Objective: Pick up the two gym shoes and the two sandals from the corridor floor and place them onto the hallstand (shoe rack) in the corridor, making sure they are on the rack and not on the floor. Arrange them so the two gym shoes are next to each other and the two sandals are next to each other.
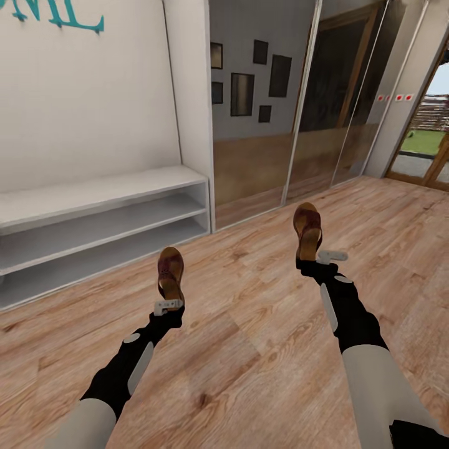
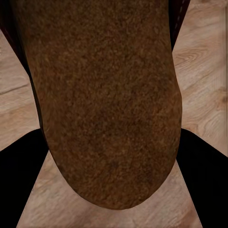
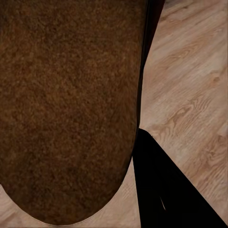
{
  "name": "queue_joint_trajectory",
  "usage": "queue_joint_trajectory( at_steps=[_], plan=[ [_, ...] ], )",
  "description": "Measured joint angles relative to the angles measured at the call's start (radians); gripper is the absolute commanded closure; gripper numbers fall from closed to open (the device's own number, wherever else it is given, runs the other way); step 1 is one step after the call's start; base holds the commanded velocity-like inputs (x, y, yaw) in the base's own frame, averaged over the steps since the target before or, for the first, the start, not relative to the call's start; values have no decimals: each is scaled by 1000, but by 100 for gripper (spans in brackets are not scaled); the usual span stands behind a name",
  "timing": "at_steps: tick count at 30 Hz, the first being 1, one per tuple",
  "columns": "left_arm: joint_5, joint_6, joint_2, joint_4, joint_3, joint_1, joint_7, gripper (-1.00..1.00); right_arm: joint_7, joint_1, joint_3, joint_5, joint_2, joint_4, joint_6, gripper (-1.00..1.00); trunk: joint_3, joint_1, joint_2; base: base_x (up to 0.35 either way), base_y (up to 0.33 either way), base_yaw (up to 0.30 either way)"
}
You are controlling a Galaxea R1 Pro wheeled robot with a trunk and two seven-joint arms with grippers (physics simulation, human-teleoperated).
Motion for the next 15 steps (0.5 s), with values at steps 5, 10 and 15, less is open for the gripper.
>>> queue_joint_trajectory(
  at_steps=[5, 10, 15],
  plan=[
    [0, 0, 1, 0, 0, 0, 0, 100, 0, -1, 0, 0, 0, 0, 0, 100, 28, -2, 1, 0, 0, 0],
    [-2, 0, 1, 0, 0, 0, 0, 100, 0, 0, 0, 0, 0, -1, 0, 100, 44, -3, 2, 0, 0, 0],
    [-4, 0, 1, 0, -1, -1, 0, 100, 0, 0, 0, 0, 0, 1, 0, 100, 52, -3, 2, 0, 0, 0]
  ],
)
